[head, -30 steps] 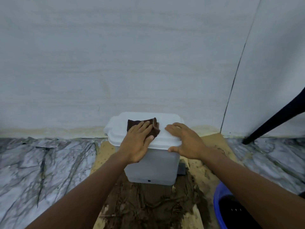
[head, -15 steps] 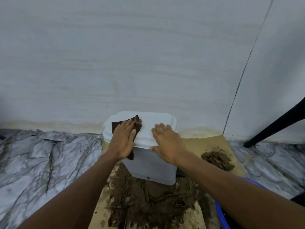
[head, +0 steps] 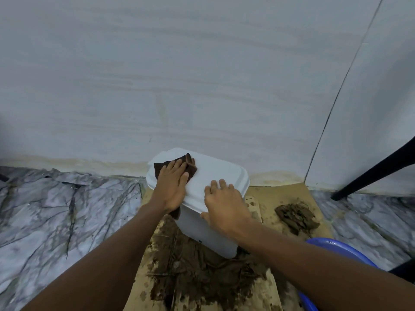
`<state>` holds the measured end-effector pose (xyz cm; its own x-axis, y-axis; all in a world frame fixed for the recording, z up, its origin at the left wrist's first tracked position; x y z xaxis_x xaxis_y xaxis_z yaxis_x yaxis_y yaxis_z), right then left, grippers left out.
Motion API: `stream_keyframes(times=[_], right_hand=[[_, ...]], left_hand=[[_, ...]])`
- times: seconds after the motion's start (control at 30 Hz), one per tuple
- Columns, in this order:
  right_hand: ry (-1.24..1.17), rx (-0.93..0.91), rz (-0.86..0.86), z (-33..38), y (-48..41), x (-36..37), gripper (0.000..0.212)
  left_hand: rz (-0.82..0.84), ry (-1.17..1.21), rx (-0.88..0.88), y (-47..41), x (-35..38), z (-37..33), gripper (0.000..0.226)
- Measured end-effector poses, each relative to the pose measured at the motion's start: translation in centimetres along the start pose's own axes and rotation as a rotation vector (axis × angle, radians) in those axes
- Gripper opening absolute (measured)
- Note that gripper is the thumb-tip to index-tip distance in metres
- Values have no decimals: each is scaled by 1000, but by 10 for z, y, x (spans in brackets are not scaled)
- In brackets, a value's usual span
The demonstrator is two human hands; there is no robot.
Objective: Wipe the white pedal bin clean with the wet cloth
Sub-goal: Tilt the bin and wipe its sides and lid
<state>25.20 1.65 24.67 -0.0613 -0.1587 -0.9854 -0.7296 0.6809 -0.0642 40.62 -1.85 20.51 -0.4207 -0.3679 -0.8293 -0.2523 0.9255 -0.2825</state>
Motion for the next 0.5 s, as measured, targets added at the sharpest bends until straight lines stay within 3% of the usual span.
stream_keyframes(times=[0.2,0.37,0.43,0.5], right_hand=[[-74,4,-32,-45,17,4,67],[-166,-32,-136,-87,22,14,78],[-263,-77,-204,-104,20,18,86],[-405,-107,-122,-119,14,28,103]], left_hand=[[20,-81,80,-12,17,-35,64],[4,-115,136,-18,31,-62,62],[-16,-125,137,-19,33,-67,60],[-33,-123,119,-19,33,-69,56]])
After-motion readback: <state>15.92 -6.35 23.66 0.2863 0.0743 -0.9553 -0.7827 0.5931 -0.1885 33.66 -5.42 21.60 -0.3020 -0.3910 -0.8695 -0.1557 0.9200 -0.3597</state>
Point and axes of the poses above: each hand's wrist, its own y-axis away from the middle knuckle, its own x-axis out of the palm, z = x × y, the point moved 8 cm from there along -y, towards the middle knuckle, and after that the axes turned 5 degrees about -y, right-handed, at the moved point
